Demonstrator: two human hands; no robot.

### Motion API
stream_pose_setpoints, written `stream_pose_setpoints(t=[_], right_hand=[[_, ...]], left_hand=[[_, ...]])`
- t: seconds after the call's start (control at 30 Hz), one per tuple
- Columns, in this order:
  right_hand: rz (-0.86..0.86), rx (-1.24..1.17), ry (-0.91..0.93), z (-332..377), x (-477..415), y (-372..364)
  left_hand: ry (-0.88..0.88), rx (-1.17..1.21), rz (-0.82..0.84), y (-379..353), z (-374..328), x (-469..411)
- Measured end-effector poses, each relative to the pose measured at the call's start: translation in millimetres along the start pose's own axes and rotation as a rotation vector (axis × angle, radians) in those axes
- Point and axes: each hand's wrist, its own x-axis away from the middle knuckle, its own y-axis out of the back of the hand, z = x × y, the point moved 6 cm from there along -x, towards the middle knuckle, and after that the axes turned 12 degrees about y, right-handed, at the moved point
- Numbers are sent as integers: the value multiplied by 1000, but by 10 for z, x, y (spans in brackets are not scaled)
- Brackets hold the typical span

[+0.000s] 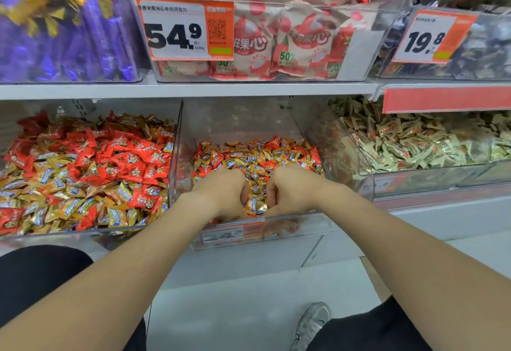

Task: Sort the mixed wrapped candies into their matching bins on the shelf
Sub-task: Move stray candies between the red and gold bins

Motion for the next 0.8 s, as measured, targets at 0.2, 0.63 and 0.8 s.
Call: stream_pose_setpoints(t=[0.2,0.63,0.8], right_hand=[[98,33,18,64,-68,3],[53,-95,-179,-410,253,256],[8,90,-156,-454,163,161]], left_hand=[[-1,-1,-54,3,-12,23],[-39,240,20,38,-79,-18],[-148,338,138,54,-319,81]])
